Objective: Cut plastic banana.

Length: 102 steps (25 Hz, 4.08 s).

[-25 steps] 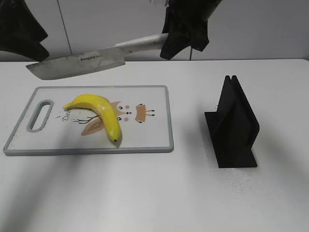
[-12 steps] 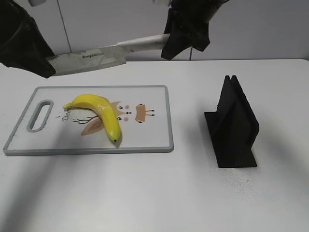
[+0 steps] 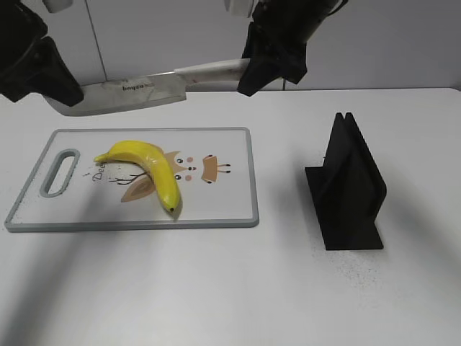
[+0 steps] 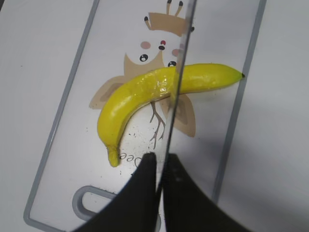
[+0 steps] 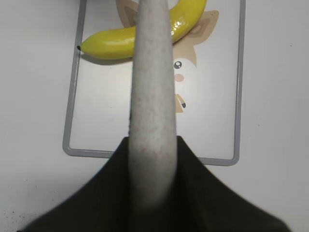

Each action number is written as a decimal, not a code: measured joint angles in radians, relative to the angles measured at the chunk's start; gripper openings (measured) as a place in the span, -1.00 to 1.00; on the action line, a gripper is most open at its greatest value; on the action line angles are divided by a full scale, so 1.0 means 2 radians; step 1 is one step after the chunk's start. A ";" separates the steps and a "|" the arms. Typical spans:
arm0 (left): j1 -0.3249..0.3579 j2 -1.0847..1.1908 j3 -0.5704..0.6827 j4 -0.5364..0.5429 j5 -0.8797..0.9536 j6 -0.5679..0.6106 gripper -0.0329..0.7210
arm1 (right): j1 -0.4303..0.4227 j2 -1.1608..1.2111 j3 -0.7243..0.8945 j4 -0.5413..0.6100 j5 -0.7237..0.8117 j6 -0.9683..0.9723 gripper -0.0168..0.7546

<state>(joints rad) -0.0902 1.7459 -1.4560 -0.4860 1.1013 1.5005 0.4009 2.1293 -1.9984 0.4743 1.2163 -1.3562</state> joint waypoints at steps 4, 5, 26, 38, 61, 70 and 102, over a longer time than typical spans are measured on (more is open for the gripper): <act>0.000 0.004 0.000 -0.001 -0.004 0.003 -0.86 | 0.000 0.000 0.000 -0.001 -0.001 0.003 -0.53; 0.000 0.004 0.000 -0.003 -0.006 0.004 -0.86 | 0.000 0.001 0.000 -0.003 -0.001 0.004 -0.53; -0.007 0.086 -0.001 -0.017 -0.061 -0.034 -0.83 | 0.007 0.065 -0.002 -0.104 -0.033 0.101 -0.50; -0.038 0.165 0.006 -0.010 -0.120 -0.032 -0.80 | 0.009 0.160 -0.009 -0.137 -0.048 0.155 -0.42; -0.046 0.066 0.016 0.035 -0.114 -0.055 -0.88 | 0.013 0.117 -0.135 -0.149 0.011 0.150 -0.35; -0.046 0.009 0.016 0.040 -0.112 -0.057 -0.22 | 0.013 0.085 -0.136 -0.133 0.011 0.155 -0.35; 0.033 -0.086 0.017 0.057 -0.175 -0.469 0.71 | 0.011 -0.020 -0.091 -0.152 0.007 0.484 -0.54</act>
<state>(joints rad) -0.0239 1.5737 -1.4212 -0.3714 0.7519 0.5618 0.4237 2.0885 -2.1813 0.1706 1.2309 -0.3877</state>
